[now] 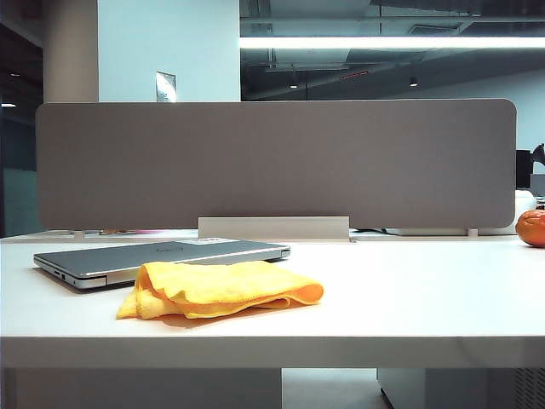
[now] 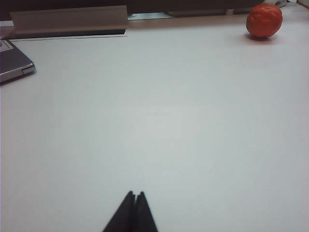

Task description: Pick up the yellow rag and put it over the laptop.

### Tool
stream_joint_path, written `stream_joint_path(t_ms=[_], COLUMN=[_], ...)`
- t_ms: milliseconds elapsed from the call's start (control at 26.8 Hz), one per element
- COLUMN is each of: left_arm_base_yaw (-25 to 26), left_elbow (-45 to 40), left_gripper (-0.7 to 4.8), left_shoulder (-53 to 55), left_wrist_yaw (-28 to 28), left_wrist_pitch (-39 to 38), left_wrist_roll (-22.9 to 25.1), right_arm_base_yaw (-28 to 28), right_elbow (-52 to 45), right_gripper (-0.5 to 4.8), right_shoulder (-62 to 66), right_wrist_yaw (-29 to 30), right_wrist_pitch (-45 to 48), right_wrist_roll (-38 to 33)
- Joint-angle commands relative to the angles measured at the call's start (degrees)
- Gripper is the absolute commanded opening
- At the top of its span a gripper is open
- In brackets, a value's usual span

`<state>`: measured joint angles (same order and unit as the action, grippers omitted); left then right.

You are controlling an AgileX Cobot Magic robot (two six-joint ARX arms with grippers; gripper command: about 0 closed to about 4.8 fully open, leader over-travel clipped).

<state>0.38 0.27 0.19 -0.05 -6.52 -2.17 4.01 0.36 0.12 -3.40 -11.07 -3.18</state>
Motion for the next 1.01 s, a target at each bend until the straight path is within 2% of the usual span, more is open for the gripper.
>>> stream_joint_path(t_ms=[37,633,708,1006], left_arm_base_yaw=[0.0,0.0,0.0,0.0], left_elbow=[0.2,0.2,0.2,0.2], left_gripper=[-0.06,-0.06,-0.06,-0.06], left_shoulder=[0.0,0.0,0.0,0.0], left_wrist_yaw=[0.3,0.2,0.3,0.3], left_wrist_pitch=[0.5,0.6,0.6,0.5], left_wrist_roll=[0.0,0.0,0.0,0.0], right_arm_base_yaw=[0.0,0.0,0.0,0.2], right_elbow=[-0.3,-0.3,-0.3,-0.3], right_gripper=[-0.05,-0.05,-0.05,-0.05], right_shoulder=[0.0,0.0,0.0,0.0], right_wrist_yaw=[0.1,0.7,3.5,24.3], right_wrist_pitch=[0.8,1.1,1.4,3.1], right_wrist_roll=[0.0,-0.1,-2.1,-3.3])
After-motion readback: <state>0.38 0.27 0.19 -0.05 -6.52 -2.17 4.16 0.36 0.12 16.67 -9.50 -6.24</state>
